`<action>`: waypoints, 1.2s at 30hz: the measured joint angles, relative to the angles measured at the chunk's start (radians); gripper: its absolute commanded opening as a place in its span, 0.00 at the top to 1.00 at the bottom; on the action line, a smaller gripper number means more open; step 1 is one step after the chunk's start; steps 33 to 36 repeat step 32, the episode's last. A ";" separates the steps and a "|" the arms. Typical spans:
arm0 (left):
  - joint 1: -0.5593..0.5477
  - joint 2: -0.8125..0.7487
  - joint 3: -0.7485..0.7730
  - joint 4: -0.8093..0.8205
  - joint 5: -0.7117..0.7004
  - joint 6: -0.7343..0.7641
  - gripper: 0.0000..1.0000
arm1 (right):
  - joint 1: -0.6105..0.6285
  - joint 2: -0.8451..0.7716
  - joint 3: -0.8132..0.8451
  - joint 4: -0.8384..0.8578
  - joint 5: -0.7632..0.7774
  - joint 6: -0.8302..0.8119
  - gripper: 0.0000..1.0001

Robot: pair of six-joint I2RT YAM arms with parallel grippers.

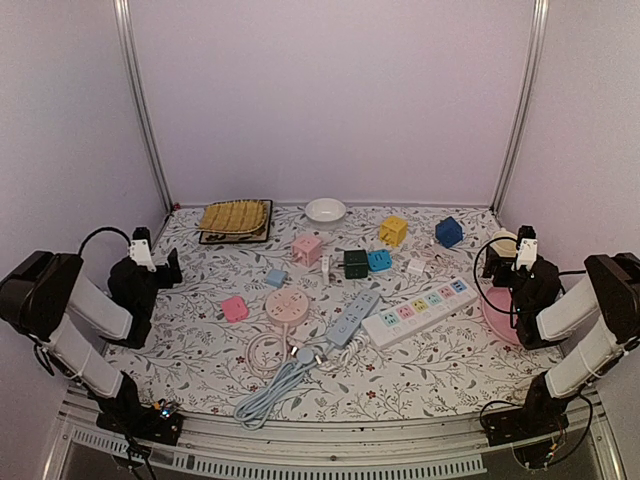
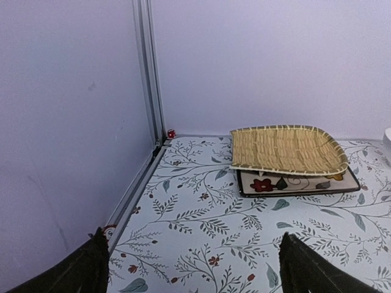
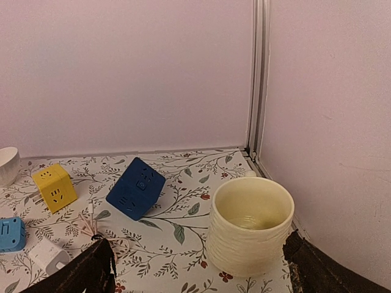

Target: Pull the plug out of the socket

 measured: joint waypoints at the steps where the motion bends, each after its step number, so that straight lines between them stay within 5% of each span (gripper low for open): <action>1: 0.000 0.004 0.003 0.005 0.009 0.001 0.03 | 0.000 0.000 0.000 0.000 0.000 0.000 0.01; 36: 0.000 0.008 0.011 0.038 0.040 0.000 0.03 | 0.000 0.000 0.000 0.000 0.000 0.000 0.01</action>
